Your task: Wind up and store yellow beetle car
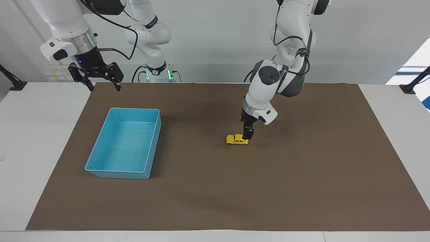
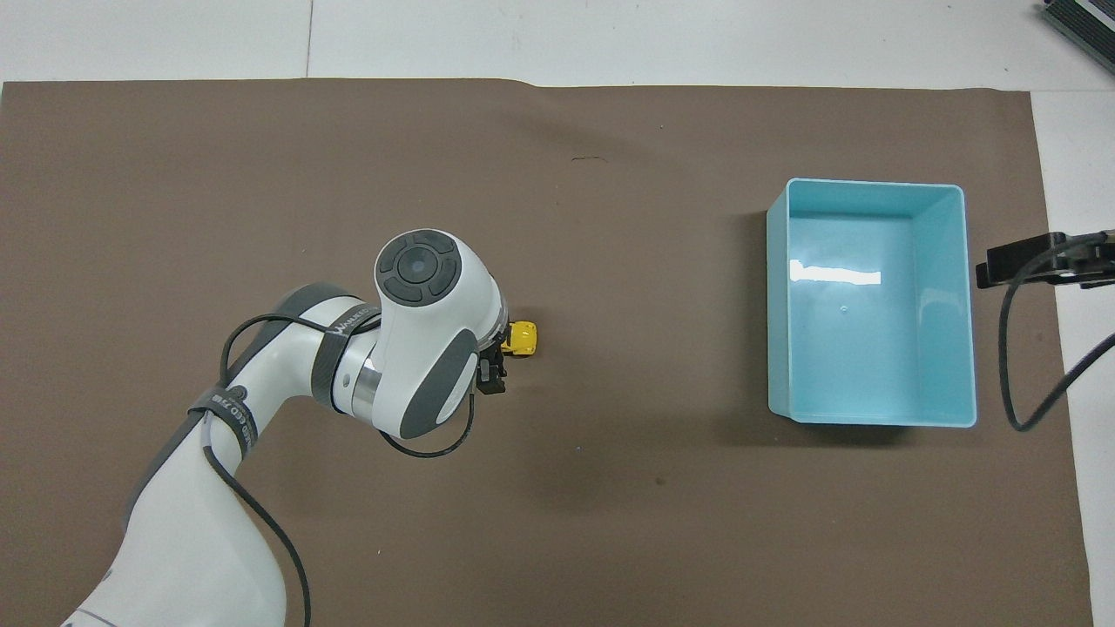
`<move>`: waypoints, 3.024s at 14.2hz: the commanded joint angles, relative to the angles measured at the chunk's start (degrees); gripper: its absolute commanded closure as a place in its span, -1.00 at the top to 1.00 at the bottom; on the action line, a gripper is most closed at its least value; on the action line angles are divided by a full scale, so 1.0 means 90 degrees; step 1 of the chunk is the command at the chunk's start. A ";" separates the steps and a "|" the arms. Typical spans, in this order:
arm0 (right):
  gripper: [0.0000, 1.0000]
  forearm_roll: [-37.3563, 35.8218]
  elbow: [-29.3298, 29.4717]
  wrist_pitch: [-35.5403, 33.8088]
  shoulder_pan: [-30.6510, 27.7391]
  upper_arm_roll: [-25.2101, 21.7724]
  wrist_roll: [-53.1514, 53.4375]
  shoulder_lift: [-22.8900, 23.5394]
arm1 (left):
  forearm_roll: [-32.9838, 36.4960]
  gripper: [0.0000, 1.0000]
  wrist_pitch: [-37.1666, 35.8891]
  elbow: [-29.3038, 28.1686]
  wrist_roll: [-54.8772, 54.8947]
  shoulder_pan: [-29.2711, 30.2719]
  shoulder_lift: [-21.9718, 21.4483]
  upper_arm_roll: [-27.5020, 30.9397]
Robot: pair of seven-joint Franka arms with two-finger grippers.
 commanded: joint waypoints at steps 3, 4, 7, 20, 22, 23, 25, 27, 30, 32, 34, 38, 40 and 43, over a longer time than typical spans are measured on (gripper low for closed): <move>1.00 0.0019 -0.0006 -0.0052 -0.0066 0.0042 0.0089 -0.0065 | 0.0029 1.00 0.0369 -0.0061 -0.0275 -0.0177 0.0059 0.0130; 1.00 0.0019 -0.0006 -0.0052 -0.0066 0.0042 0.0089 -0.0065 | 0.0048 1.00 0.0379 -0.0061 -0.0275 -0.0177 0.0060 0.0130; 1.00 0.0019 -0.0006 -0.0052 -0.0066 0.0042 0.0089 -0.0065 | 0.0175 1.00 0.0360 -0.0100 -0.0275 -0.0158 0.0060 0.0140; 1.00 0.0019 -0.0006 -0.0052 -0.0066 0.0032 0.0089 -0.0065 | 0.0371 0.58 0.0379 -0.0109 -0.0294 -0.0167 0.0108 0.0150; 1.00 0.0019 -0.0006 -0.0052 -0.0066 0.0042 0.0089 -0.0065 | 0.0371 0.17 0.0369 -0.0119 -0.0294 -0.0167 0.0108 0.0150; 1.00 0.0019 -0.0006 -0.0052 -0.0066 0.0032 0.0089 -0.0065 | 0.0380 -0.24 0.0379 -0.0119 -0.0294 -0.0167 0.0108 0.0150; 1.00 0.0019 -0.0006 -0.0052 -0.0066 0.0042 0.0089 -0.0065 | 0.0584 -1.00 0.0369 -0.0109 -0.0294 -0.0167 0.0108 0.0140; 1.00 0.0019 -0.0015 -0.0052 -0.0066 0.0042 0.0089 -0.0065 | 0.0605 -1.00 0.0311 -0.0090 -0.0284 -0.0167 0.0108 0.0140; 1.00 0.0019 -0.0006 -0.0052 -0.0066 0.0042 0.0089 -0.0065 | 0.0605 -1.00 0.0378 -0.0061 -0.0391 -0.0177 0.0108 0.0121; 1.00 0.0019 -0.0006 -0.0052 -0.0066 0.0042 0.0089 -0.0065 | 0.0615 -1.00 0.0408 -0.0090 -0.0411 -0.0177 0.0108 0.0121; 1.00 0.0019 -0.0015 -0.0052 -0.0066 0.0042 0.0089 -0.0065 | 0.0615 -1.00 0.0379 -0.0109 -0.0363 -0.0099 0.0137 0.0130; 1.00 0.0019 -0.0006 -0.0052 -0.0066 0.0042 0.0089 -0.0065 | 0.0625 -1.00 0.0350 -0.0187 -0.0217 0.0183 0.0147 0.0140; 1.00 0.0019 -0.0006 -0.0052 -0.0066 0.0042 0.0089 -0.0065 | 0.0625 -1.00 0.0291 -0.0188 -0.0089 0.0379 0.0147 0.0150; 1.00 0.0019 -0.0006 -0.0052 -0.0066 0.0042 0.0089 -0.0065 | 0.0663 -1.00 0.0281 -0.0246 0.0009 0.0652 0.0138 0.0150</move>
